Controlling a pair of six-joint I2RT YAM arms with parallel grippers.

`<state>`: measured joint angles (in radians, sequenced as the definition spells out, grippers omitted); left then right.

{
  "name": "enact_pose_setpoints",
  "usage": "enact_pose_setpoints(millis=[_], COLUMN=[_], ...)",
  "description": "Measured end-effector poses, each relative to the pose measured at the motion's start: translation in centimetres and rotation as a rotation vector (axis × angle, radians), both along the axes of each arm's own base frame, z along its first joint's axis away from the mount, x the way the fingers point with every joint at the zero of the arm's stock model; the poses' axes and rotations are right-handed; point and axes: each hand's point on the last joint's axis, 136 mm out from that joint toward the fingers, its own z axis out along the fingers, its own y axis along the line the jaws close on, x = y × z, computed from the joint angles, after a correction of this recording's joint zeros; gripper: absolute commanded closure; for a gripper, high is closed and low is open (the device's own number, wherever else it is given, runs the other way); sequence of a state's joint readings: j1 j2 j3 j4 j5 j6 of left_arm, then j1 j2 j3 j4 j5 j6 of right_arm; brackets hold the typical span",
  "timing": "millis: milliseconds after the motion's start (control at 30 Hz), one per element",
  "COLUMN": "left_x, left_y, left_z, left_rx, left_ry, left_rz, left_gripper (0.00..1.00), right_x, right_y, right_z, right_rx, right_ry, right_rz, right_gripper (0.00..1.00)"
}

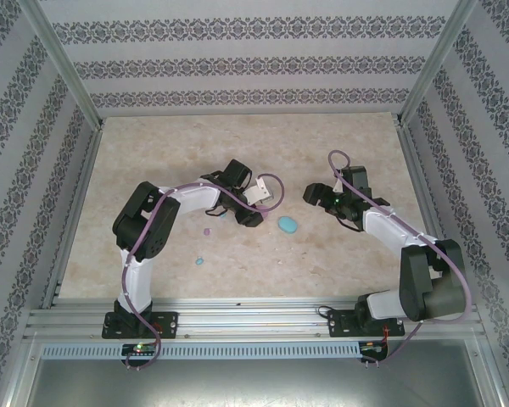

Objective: Insert wireless bluetooth earbuds into charging case

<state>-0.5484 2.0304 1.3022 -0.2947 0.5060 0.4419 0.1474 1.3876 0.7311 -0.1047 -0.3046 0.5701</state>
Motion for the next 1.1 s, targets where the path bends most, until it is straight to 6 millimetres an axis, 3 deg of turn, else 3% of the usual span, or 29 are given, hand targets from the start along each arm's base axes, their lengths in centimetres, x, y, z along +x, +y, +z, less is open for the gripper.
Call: enact_pose_setpoints(millis=[300, 567, 767, 933, 1100], left_x=[-0.6, -2.3, -2.2, -1.6, -2.1], left_y=[-0.2, 0.6, 0.9, 1.3, 1.0], left_z=[0.1, 0.9, 5.1, 9.5, 12.1], left_rx=[-0.039, -0.068, -0.165, -0.251, -0.307], left_ry=[-0.009, 0.013, -0.024, -0.082, -0.108], left_rz=[-0.014, 0.0, 0.028, 0.045, 0.023], left_gripper=[0.74, 0.77, 0.78, 0.78, 0.79], right_x=[0.3, 0.5, 0.5, -0.4, -1.4], right_y=[0.8, 2.9, 6.1, 10.0, 13.3], right_z=[1.1, 2.6, 4.7, 7.1, 8.4], right_rx=[0.037, 0.062, 0.136, 0.2, 0.28], right_ry=[-0.015, -0.012, -0.013, -0.019, 0.018], right_rz=[0.028, 0.087, 0.174, 0.3, 0.41], right_gripper=[0.19, 0.21, 0.21, 0.21, 0.21])
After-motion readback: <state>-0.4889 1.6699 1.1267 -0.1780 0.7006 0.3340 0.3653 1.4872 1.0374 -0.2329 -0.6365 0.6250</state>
